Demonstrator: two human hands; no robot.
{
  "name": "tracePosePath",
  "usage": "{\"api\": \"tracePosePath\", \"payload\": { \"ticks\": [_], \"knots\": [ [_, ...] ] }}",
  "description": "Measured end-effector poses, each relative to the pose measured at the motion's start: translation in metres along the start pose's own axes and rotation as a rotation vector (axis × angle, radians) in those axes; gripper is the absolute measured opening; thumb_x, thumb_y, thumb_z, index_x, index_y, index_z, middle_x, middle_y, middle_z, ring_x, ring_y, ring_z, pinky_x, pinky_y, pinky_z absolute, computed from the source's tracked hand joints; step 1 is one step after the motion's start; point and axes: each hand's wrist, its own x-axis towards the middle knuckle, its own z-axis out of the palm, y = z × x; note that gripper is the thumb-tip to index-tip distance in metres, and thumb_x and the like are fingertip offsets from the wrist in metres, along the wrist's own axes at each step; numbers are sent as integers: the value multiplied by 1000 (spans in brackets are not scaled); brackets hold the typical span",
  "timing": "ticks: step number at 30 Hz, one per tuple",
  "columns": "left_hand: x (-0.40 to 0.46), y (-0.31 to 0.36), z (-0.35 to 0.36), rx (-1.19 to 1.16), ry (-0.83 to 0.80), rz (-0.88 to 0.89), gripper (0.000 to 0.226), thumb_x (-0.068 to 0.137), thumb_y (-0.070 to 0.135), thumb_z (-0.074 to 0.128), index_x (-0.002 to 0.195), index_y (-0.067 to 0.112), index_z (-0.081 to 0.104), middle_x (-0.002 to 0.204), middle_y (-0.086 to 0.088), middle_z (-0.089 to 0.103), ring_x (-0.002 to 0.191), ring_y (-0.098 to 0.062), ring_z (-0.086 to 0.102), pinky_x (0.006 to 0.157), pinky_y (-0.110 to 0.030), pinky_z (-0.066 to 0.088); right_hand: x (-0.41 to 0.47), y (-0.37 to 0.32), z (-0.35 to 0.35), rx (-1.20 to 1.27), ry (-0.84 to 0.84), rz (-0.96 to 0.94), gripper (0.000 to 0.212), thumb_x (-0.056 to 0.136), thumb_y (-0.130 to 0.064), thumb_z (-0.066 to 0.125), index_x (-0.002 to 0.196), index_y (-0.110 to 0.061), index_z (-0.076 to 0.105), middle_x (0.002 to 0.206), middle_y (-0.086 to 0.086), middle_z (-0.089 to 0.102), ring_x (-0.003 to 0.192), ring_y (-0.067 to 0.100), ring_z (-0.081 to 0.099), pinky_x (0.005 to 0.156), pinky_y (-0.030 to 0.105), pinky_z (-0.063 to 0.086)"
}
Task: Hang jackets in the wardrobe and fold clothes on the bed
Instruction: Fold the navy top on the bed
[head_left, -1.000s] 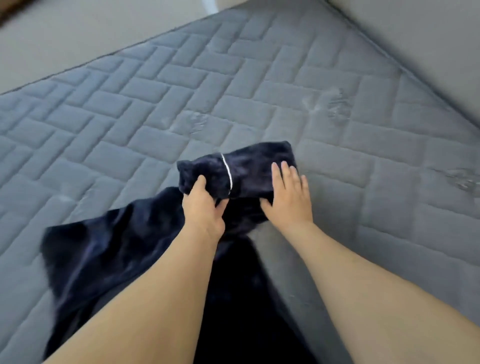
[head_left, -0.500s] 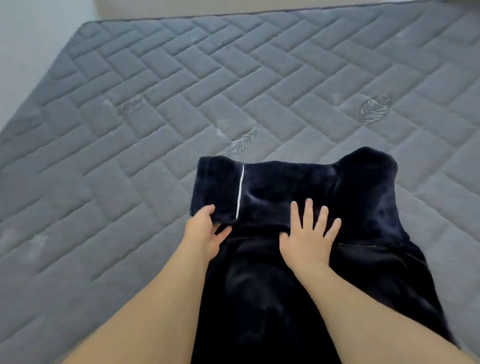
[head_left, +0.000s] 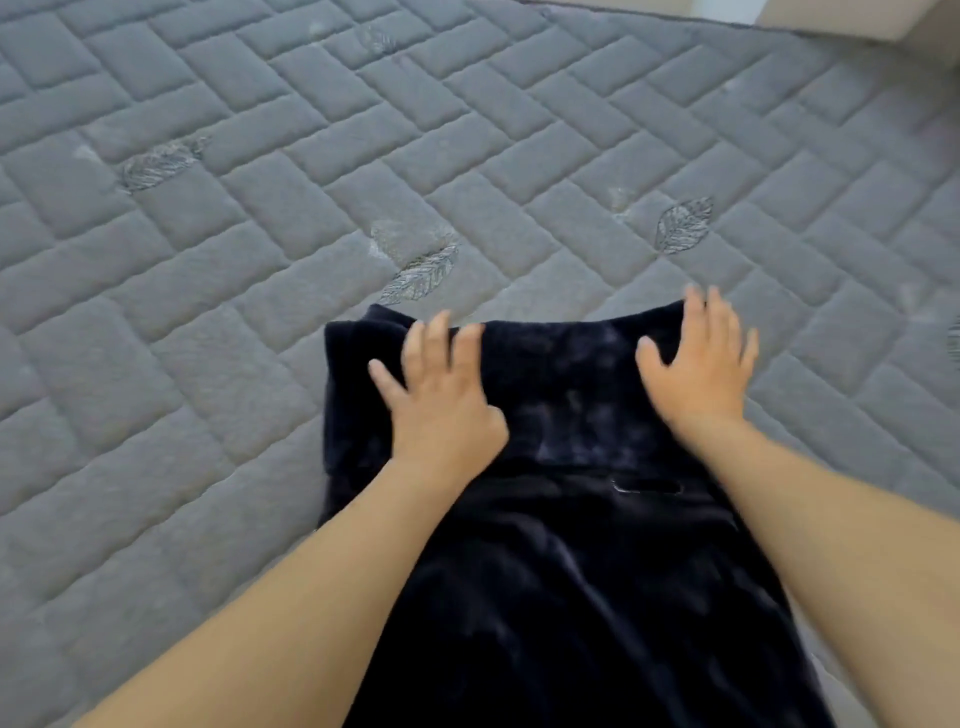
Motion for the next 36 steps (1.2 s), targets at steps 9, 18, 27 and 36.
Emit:
{"api": "tracePosePath", "payload": {
  "ticks": [9, 18, 27, 36],
  "knots": [
    [58, 74, 103, 286, -672, -330, 125, 67, 9, 57, 136, 37, -43, 146, -1, -48, 128, -43, -48, 72, -90, -13, 100, 50, -44, 327, -749, -173, 28, 79, -43, 76, 69, -17, 69, 66, -7, 69, 64, 10, 65, 64, 26, 46],
    [58, 90, 126, 467, -622, -456, 131, 70, 25, 66, 132, 29, -49, 144, -7, -49, 126, -45, -48, 74, -90, -10, 127, 78, -43, -401, -937, -592, 34, 63, -81, 34, 76, -55, 49, 96, -4, 46, 105, 28, 32, 99, 42, 30],
    [61, 92, 138, 501, -609, -506, 126, 58, 13, 50, 129, 31, -52, 142, -6, -51, 119, -44, -54, 77, -90, -11, 114, 88, -5, -486, -815, -307, 47, 100, -51, 25, 135, -23, 39, 147, 4, 35, 134, 32, 26, 106, 55, 17],
    [59, 92, 135, 473, -629, -484, 131, 67, 25, 63, 129, 30, -53, 141, -6, -52, 121, -43, -53, 78, -89, -13, -30, 69, 32, -38, -302, -471, 75, 88, -46, 54, 152, -13, 32, 159, 15, 23, 146, 33, 26, 119, 53, 18]
  ]
}}
